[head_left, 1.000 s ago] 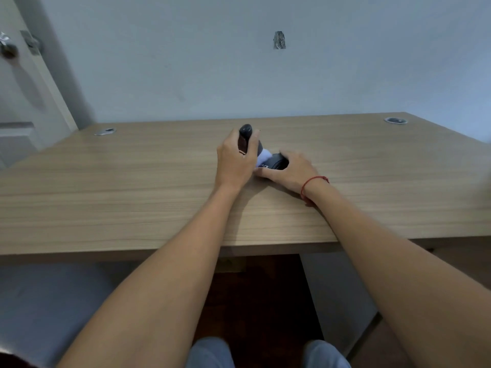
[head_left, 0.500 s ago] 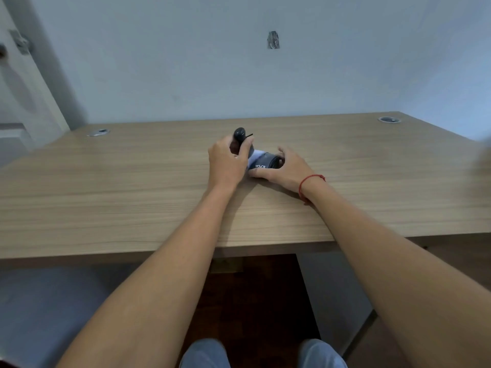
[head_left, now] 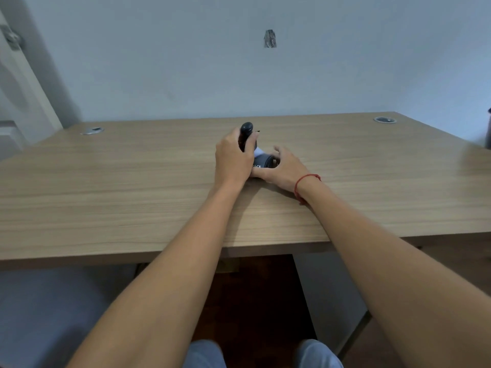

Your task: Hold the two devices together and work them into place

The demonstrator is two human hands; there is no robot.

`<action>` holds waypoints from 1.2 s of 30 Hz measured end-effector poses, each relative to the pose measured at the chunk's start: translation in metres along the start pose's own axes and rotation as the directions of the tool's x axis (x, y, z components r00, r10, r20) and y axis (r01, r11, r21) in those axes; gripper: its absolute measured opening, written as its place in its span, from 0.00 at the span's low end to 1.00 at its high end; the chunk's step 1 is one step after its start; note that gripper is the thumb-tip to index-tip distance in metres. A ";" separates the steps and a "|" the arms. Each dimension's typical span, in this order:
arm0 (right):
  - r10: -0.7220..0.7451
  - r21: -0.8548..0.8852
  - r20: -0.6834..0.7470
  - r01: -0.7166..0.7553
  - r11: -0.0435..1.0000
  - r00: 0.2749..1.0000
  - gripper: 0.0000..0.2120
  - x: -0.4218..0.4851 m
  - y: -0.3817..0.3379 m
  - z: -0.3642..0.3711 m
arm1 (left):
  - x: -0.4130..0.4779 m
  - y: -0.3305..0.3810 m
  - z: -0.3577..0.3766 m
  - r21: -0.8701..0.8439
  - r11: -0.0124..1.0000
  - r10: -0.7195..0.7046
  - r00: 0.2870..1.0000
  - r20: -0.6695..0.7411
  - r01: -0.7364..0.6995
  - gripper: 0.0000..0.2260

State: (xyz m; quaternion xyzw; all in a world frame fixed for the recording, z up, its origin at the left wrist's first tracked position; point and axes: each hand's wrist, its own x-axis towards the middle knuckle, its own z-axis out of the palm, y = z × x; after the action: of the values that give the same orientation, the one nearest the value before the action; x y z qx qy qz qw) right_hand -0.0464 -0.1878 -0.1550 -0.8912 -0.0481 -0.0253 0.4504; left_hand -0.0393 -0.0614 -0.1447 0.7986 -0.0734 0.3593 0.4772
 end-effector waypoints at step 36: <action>-0.046 0.120 0.200 0.023 0.992 0.979 0.57 0.020 0.009 -0.012 | 0.056 -0.002 -0.027 -0.037 0.993 -0.062 0.774 0.630 0.110 0.08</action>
State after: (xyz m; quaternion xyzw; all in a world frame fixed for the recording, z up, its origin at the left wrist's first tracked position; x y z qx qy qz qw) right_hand -0.0257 -0.2017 -0.1533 -0.8601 -0.1105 0.0605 0.4943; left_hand -0.0114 -0.0256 -0.1023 0.8576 -0.2044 0.0476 0.4695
